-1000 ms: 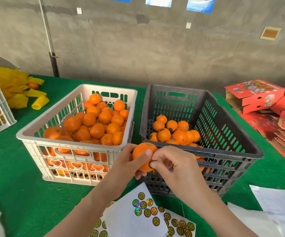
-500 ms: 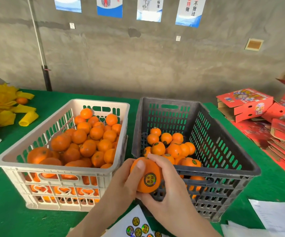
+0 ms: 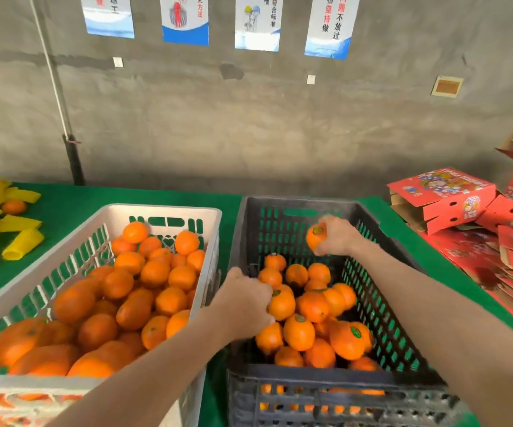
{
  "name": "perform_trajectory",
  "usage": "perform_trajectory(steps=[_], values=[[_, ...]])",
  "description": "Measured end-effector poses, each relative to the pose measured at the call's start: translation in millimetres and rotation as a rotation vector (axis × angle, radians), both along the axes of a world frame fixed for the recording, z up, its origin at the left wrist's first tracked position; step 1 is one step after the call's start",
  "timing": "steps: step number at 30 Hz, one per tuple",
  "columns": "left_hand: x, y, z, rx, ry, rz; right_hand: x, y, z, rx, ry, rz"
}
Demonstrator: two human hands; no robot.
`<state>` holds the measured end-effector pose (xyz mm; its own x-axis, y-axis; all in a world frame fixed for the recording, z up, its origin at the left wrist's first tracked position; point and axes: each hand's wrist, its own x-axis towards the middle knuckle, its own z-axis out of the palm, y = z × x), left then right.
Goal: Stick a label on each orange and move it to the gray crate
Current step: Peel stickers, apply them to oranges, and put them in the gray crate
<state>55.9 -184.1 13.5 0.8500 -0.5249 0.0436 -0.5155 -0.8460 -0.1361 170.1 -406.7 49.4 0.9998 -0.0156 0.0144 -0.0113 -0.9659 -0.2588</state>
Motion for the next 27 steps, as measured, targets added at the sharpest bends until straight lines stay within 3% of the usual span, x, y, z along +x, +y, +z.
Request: perform_trajectory(steps=[3,5,10,15,17,22,25,27], values=[[3,3,-9,-0.101,0.05,0.021,39,-27,-40,-0.343,0.148,0.002],[4,4,-9,-0.162,0.073,0.036,55,-40,-66,-0.434,0.216,-0.046],[7,3,-7,-0.23,0.137,0.059,79,-47,-103,-0.422,0.203,-0.091],[4,4,-1,-0.239,0.139,0.04,74,-22,-92,-0.373,0.251,-0.107],[2,5,-1,-0.267,0.129,0.029,67,3,-74,-0.299,0.136,-0.053],[1,4,1,-0.397,0.071,0.025,14,102,-31,0.104,-0.417,0.284],[-5,8,1,-0.681,0.097,0.02,-26,150,-22,0.174,-0.488,0.491],[-15,20,0,-0.942,0.174,-0.008,-46,164,-15,0.246,-0.49,0.497]])
